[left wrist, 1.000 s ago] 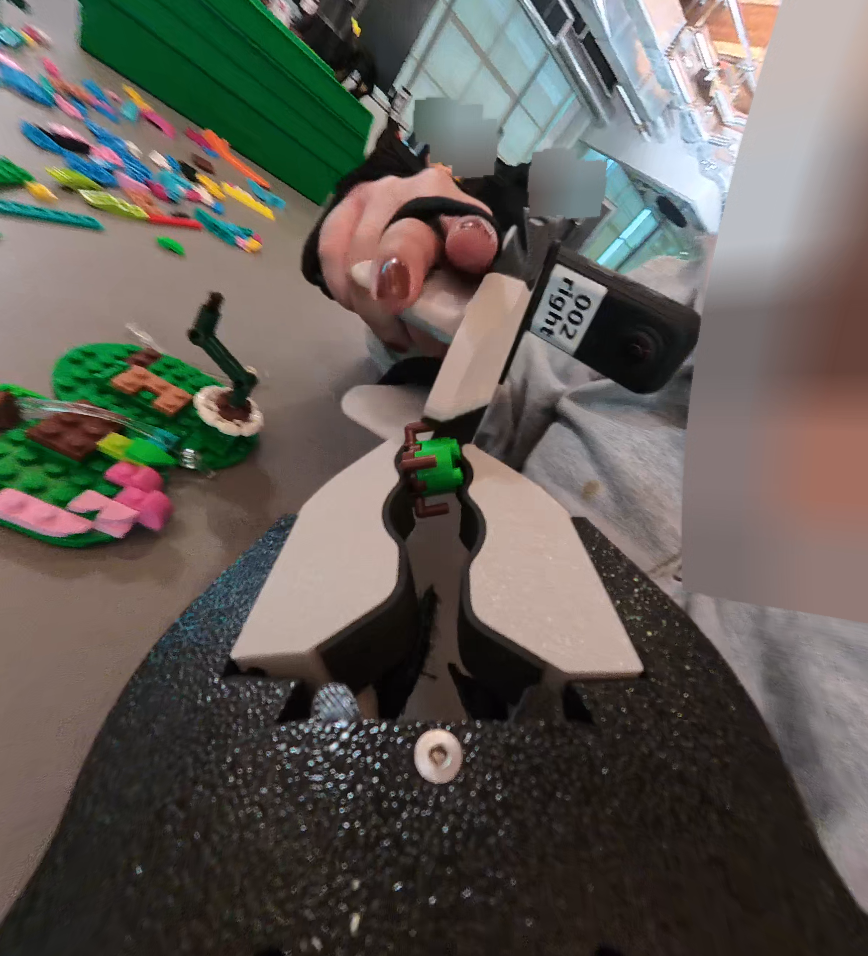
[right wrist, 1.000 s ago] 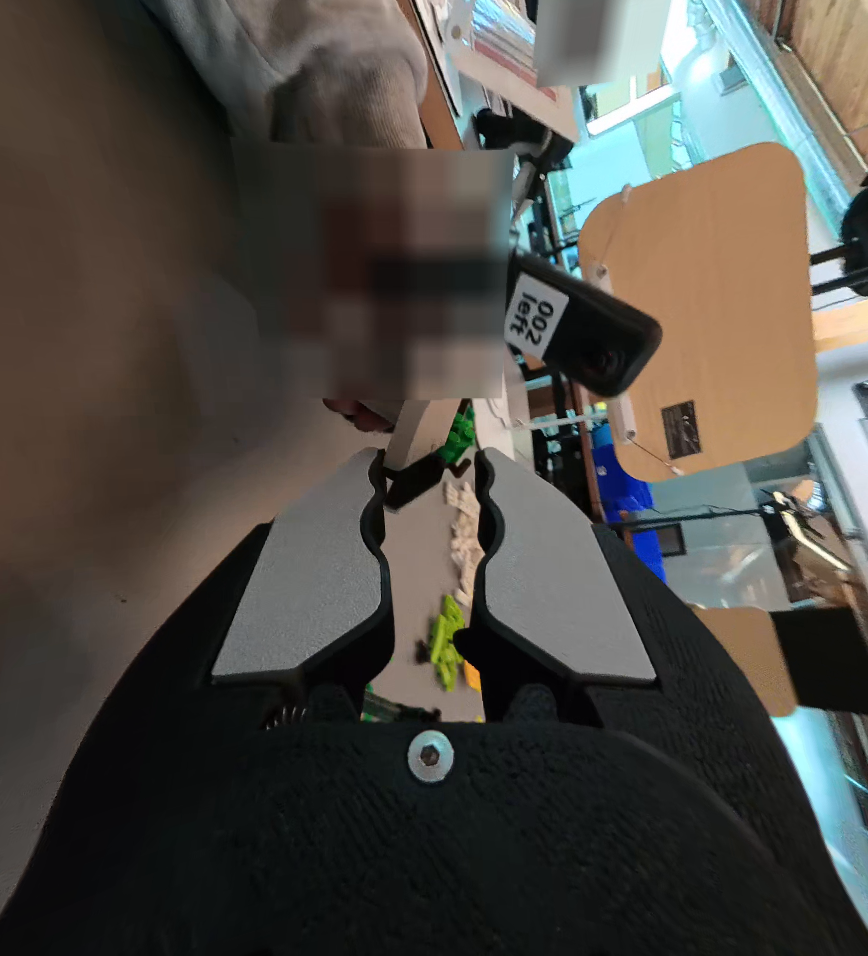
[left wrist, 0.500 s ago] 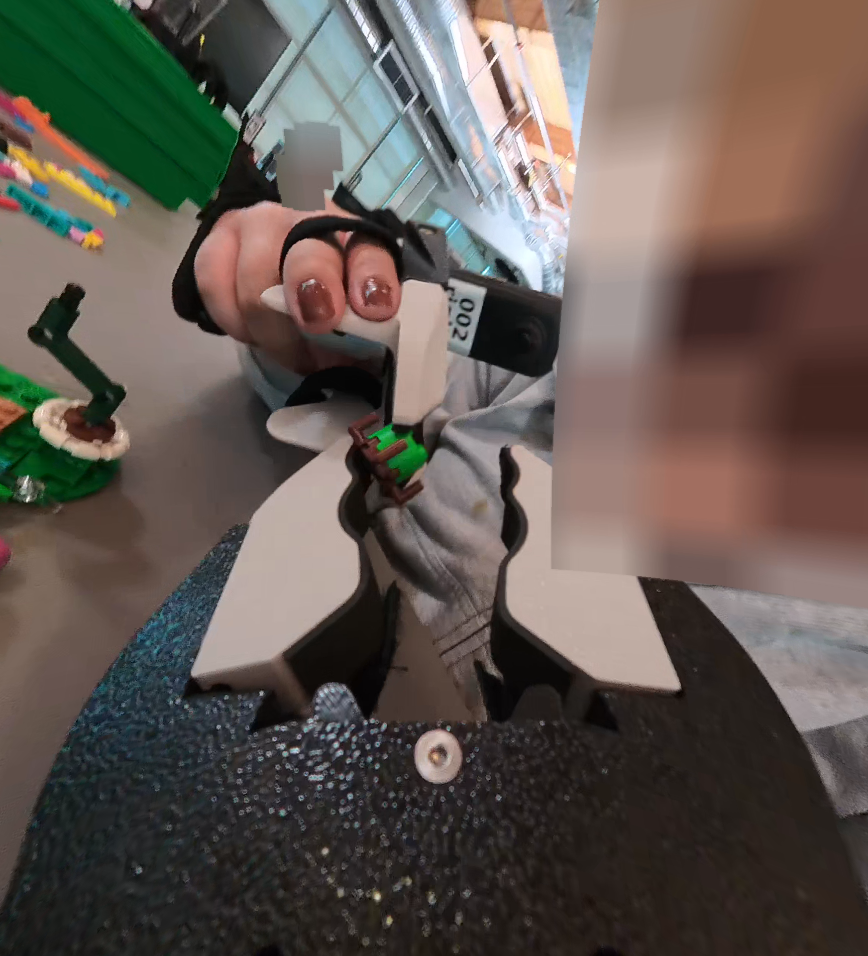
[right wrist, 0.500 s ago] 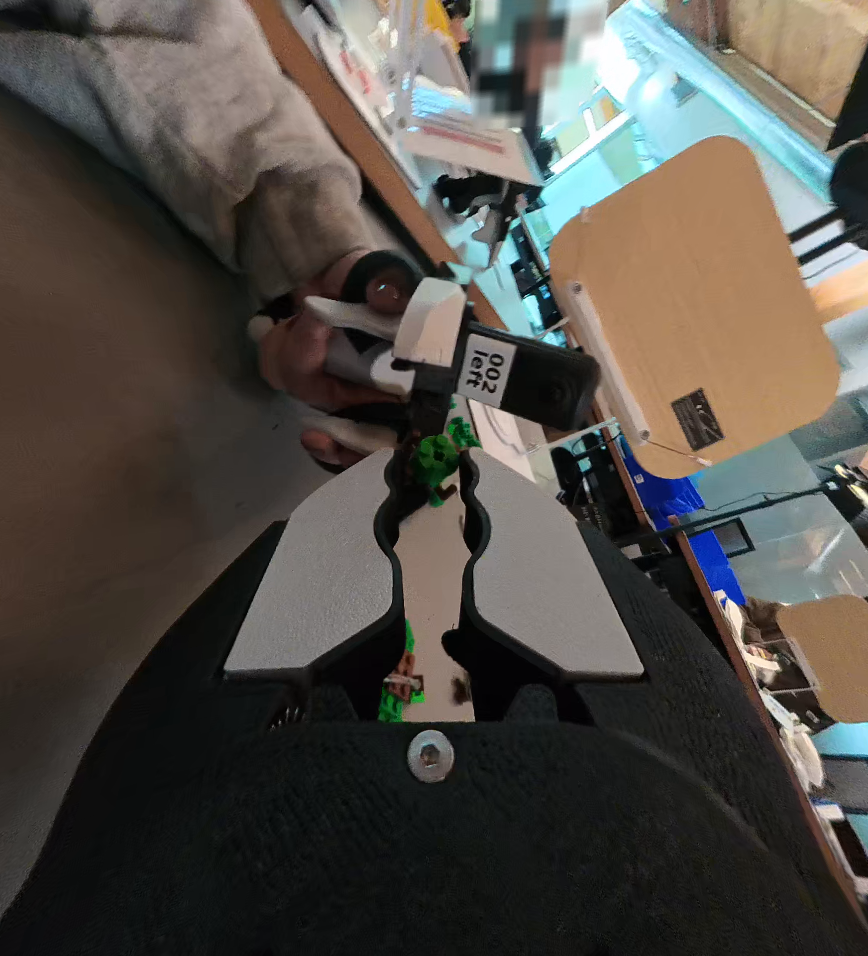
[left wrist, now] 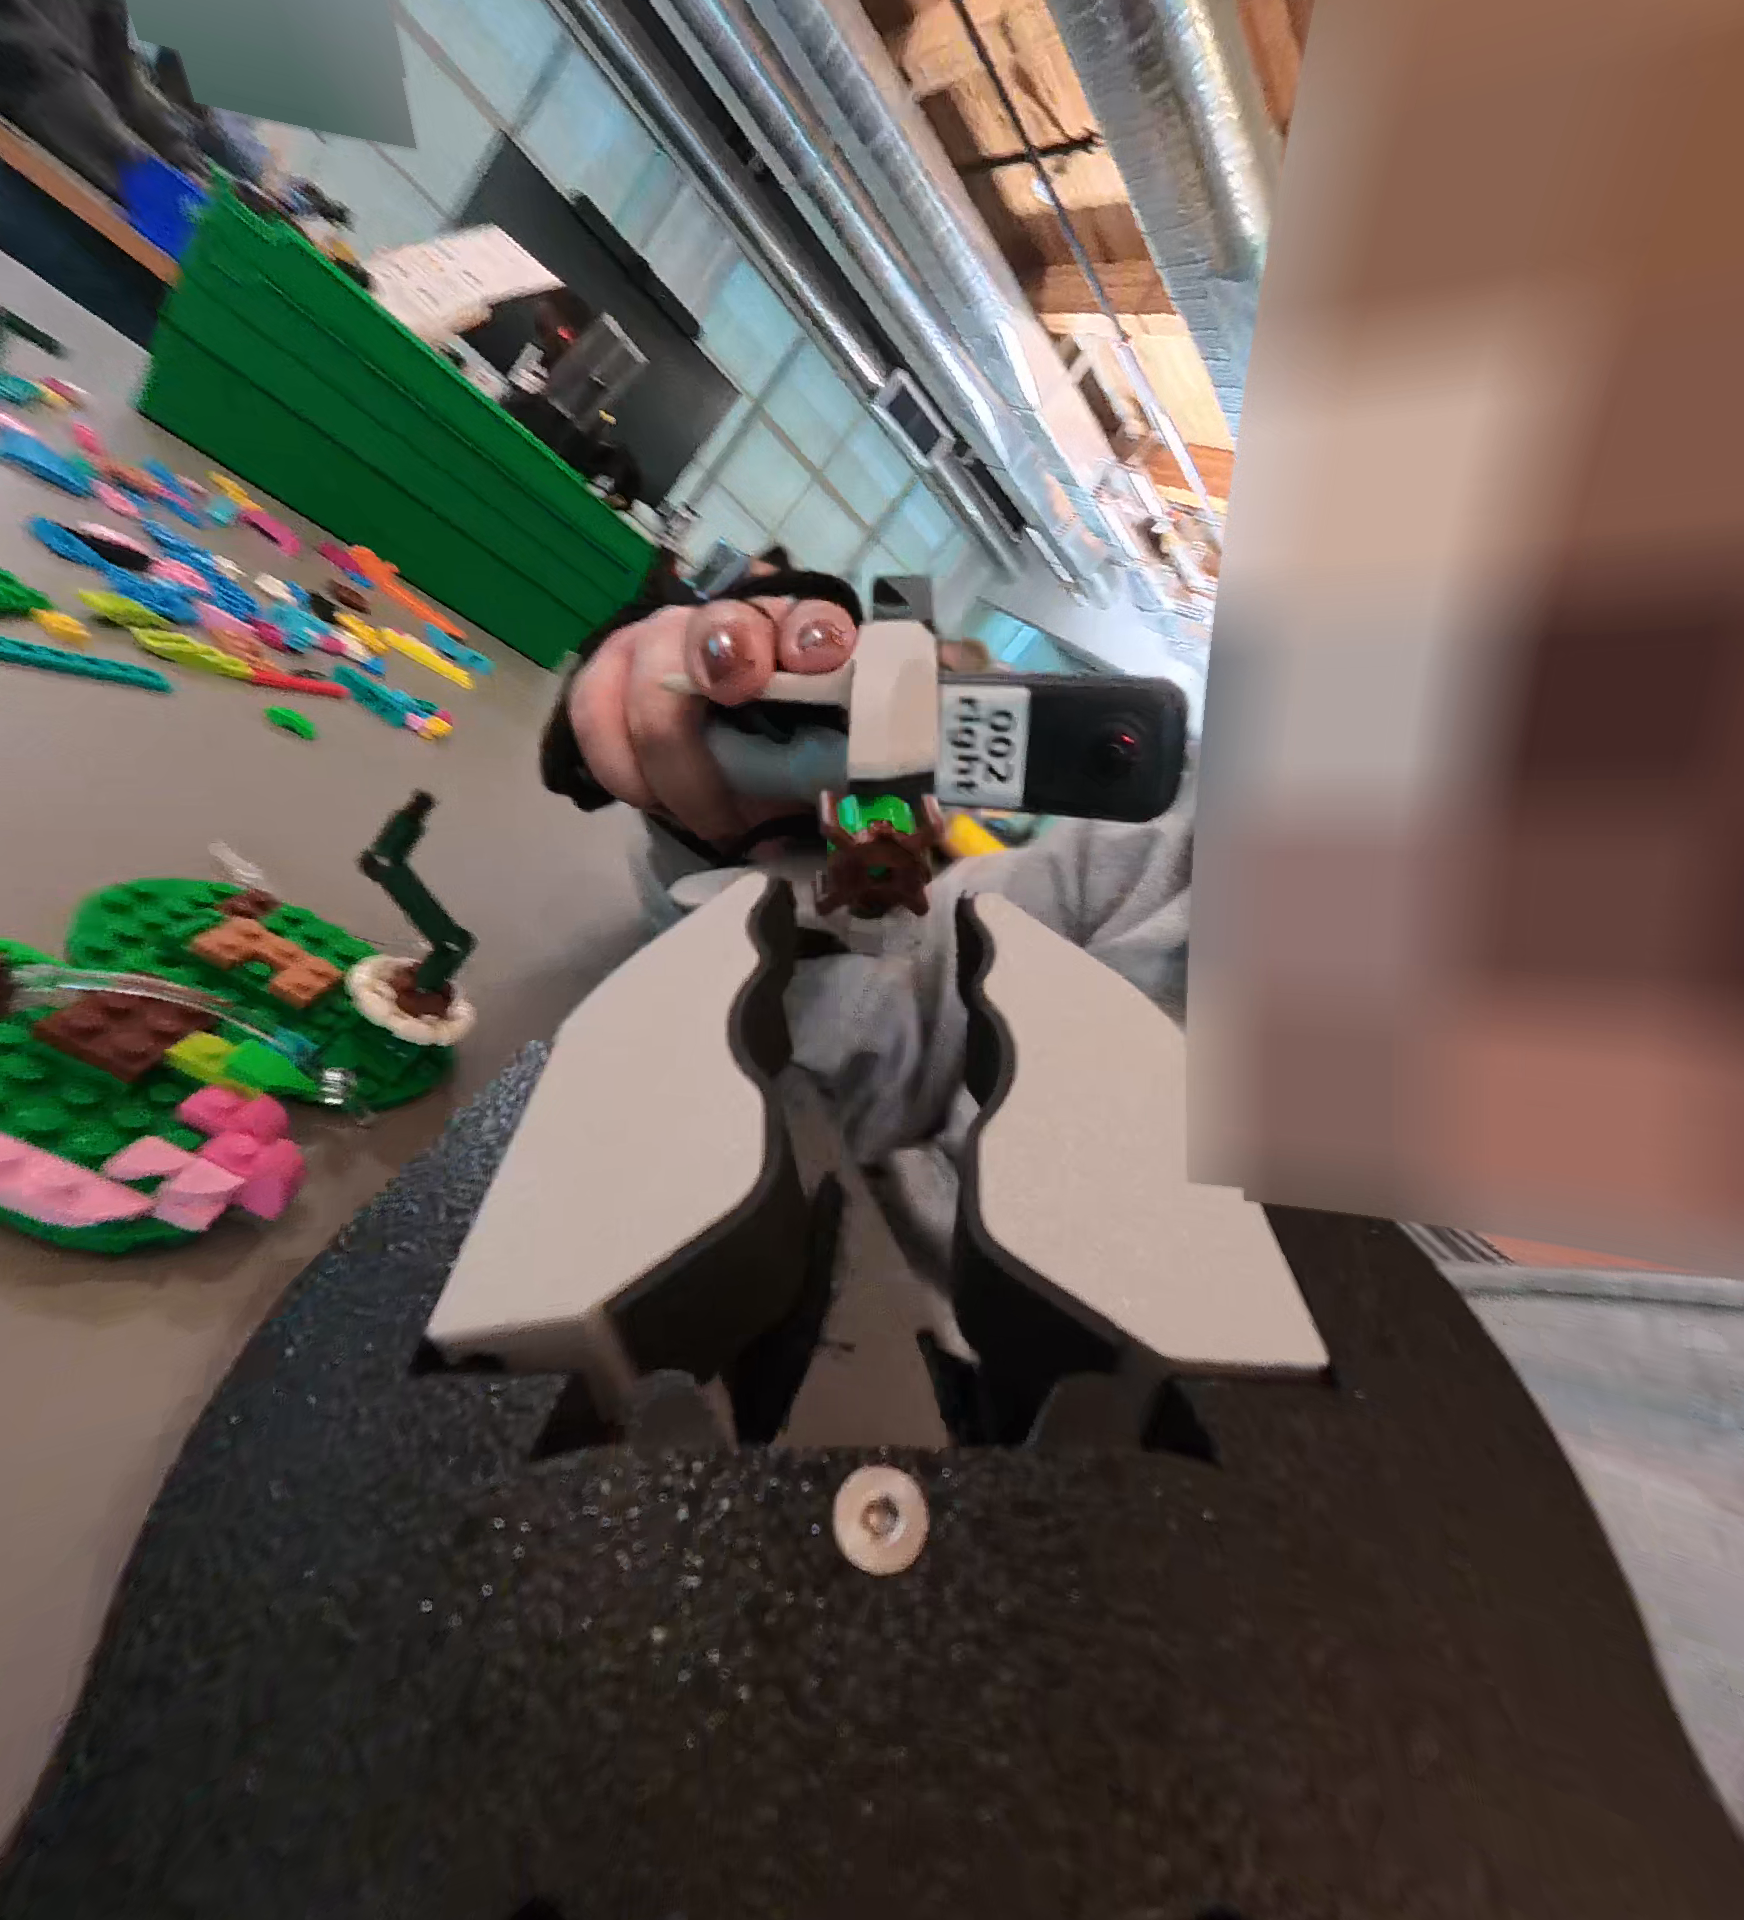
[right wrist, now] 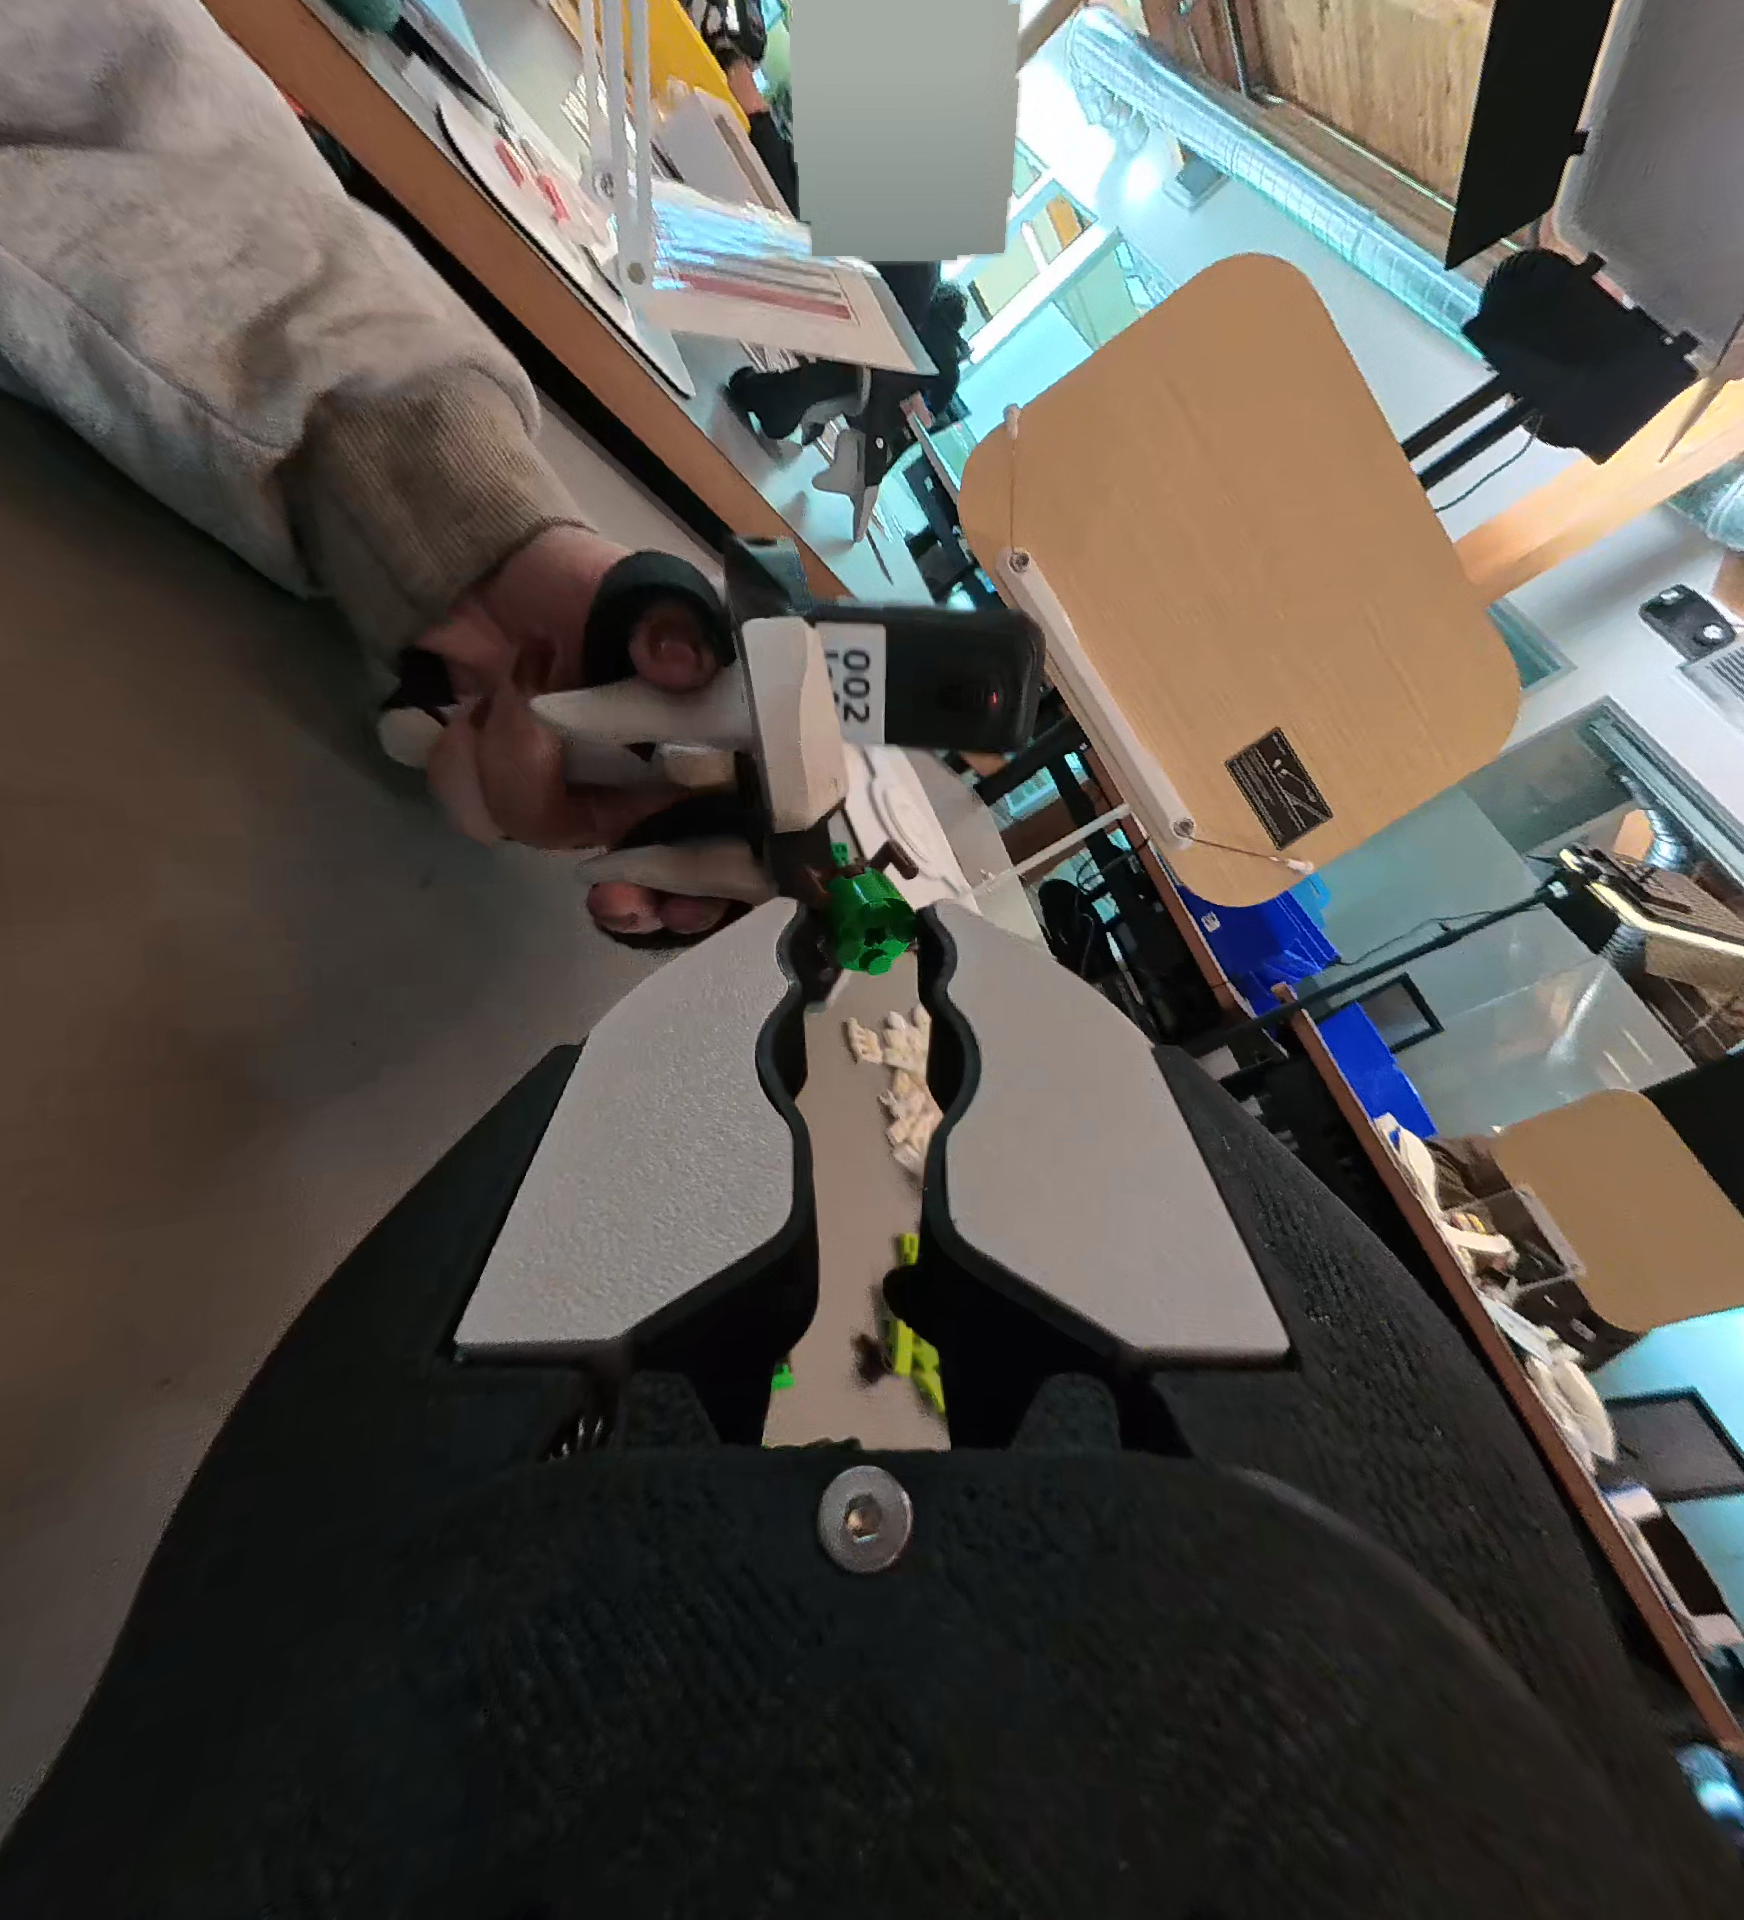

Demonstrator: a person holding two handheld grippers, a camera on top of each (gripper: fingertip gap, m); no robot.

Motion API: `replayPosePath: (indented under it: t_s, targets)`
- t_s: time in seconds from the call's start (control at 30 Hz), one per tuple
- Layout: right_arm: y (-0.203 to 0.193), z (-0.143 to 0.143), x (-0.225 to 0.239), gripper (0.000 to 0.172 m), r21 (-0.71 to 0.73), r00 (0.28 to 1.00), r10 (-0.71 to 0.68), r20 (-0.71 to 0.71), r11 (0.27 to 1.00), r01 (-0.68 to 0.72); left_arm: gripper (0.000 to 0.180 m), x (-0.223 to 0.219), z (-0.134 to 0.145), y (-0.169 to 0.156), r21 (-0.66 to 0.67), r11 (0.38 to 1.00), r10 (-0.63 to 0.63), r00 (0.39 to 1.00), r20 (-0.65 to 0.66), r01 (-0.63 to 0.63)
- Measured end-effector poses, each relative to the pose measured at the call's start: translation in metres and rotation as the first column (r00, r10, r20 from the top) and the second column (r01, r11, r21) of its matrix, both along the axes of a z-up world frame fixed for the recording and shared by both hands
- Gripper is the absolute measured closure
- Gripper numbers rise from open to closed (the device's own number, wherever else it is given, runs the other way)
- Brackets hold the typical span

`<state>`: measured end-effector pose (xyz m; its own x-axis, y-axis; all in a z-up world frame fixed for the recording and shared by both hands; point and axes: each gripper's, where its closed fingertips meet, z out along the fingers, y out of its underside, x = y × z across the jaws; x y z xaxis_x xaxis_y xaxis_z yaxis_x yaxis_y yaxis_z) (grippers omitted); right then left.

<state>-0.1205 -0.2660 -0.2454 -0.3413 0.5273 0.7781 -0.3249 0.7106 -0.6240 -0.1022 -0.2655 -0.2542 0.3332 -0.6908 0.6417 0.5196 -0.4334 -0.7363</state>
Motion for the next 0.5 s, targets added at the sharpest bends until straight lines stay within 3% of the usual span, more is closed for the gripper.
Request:
replayPosePath:
  t_s: [0.03, 0.17, 0.5]
  targets:
    - [0.0023, -0.0005, -0.0014, 0.154, 0.006, 1.0, -0.014, -0.003, 1.0, 0.014, 0.148, -0.0037, -0.0008, 0.0031, 0.012, 0.999, 0.046, 0.998, -0.034, -0.046]
    - [0.0043, -0.0016, -0.0035, 0.154, 0.013, 1.0, -0.03, -0.008, 0.999, 0.03, 0.15, -0.0127, -0.0012, 0.007, 0.072, 0.986, 0.157, 0.978, -0.136, -0.149]
    - [-0.0004, -0.0064, -0.0018, 0.154, 0.027, 1.0, 0.001, -0.001, 1.0, -0.001, 0.164, -0.0073, -0.0013, 0.0031, 0.079, 0.993, 0.097, 0.991, -0.092, -0.09]
